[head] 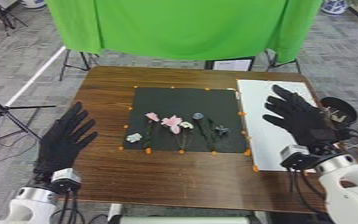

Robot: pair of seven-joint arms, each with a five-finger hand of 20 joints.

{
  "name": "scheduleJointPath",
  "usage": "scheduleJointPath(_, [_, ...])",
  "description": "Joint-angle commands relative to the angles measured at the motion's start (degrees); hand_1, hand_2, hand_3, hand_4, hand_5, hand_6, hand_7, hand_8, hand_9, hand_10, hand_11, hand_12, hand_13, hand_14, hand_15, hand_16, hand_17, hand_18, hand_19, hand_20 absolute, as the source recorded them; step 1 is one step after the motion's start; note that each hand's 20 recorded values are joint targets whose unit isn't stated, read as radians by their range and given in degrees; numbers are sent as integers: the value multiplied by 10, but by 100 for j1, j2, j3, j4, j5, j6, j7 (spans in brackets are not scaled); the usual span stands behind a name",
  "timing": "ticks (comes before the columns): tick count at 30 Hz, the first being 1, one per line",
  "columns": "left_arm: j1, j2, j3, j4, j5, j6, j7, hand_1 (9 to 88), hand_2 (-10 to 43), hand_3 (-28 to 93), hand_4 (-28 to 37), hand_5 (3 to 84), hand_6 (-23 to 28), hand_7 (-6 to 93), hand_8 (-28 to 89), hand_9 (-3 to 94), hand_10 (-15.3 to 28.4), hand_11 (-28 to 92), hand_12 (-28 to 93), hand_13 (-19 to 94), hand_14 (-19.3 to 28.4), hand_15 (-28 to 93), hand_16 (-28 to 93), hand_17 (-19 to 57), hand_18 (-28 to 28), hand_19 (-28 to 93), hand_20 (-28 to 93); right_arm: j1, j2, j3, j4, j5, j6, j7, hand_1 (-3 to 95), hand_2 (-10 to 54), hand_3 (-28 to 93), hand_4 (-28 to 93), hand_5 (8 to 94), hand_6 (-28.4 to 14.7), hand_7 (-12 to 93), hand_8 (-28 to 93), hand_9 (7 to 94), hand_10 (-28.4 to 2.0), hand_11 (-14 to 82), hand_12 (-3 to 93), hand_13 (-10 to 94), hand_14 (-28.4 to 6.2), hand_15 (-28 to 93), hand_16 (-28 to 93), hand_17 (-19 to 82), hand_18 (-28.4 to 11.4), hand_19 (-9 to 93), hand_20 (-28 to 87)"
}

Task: Arrange flowers

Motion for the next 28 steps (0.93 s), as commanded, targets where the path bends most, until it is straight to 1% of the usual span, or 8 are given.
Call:
scheduleJointPath(1, [85,-176,2,25,75,-42,-58,231,-94,652,-283,218,28,159,-96,170,92,85,221,115,130,158,60,-121,189,284,91,-126,-98,-179,-116,60,264,-164,94,-79,837,-273,265,-38,126,-82,279,-128,22,255,217,-109,-28,425,-37,-209,342,160])
scheduleJointPath(5, [94,-235,-5,46,71,-113,-183,229,-95,655,-283,220,29,158,-96,173,92,87,216,118,131,157,56,-120,189,283,93,-160,-95,-175,-146,-101,237,-154,101,-78,837,-271,265,-37,130,-86,280,-126,21,251,216,-109,-30,421,-32,-208,336,160])
scheduleJointPath(9, [-90,-168,55,86,80,-87,-99,225,-93,664,-283,221,30,157,-97,173,92,87,213,118,132,157,54,-120,189,285,94,-84,-107,-167,-128,2,185,-219,104,-78,839,-271,265,-35,126,-91,278,-118,10,241,205,-107,-43,405,-28,-203,313,150])
scheduleJointPath(15, [-15,-294,48,81,80,-47,-168,223,-90,674,-283,221,30,158,-97,173,93,88,212,118,134,166,54,-121,189,290,95,-133,-121,-215,-136,-52,204,-152,106,-75,838,-271,263,-33,127,-90,278,-116,4,236,200,-107,-44,396,-31,-201,309,149])
scheduleJointPath(18, [-293,-217,177,163,63,12,-101,224,-87,672,-283,221,30,158,-97,173,93,88,211,119,134,171,53,-121,189,292,95,-144,-77,-161,-222,-7,300,-130,106,-76,839,-270,262,-33,129,-90,279,-118,6,238,203,-108,-41,396,-31,-201,313,152])
scheduleJointPath(25, [-172,-288,218,98,19,72,-134,222,-78,676,-283,224,31,162,-98,179,94,95,212,124,136,183,51,-121,189,297,96,-300,-70,-120,-359,-89,310,-133,109,-74,844,-267,267,-33,134,-91,284,-123,15,244,208,-108,-33,399,-33,-204,323,160])
scheduleJointPath(27, [-240,-288,256,159,49,-4,-211,222,-78,679,-283,229,33,163,-99,183,96,101,212,127,136,189,50,-121,189,300,97,-300,-46,-101,-360,-96,394,-106,111,-73,844,-267,267,-34,134,-91,285,-126,19,245,210,-109,-31,400,-33,-206,331,164])
scheduleJointPath(28, [-350,-271,348,216,31,35,-104,225,-76,678,-283,229,33,163,-99,183,96,103,210,128,136,190,47,-121,190,300,96,-259,-27,-127,-338,-72,481,-143,111,-73,845,-266,268,-34,134,-91,287,-126,21,245,213,-110,-29,400,-32,-206,333,165])
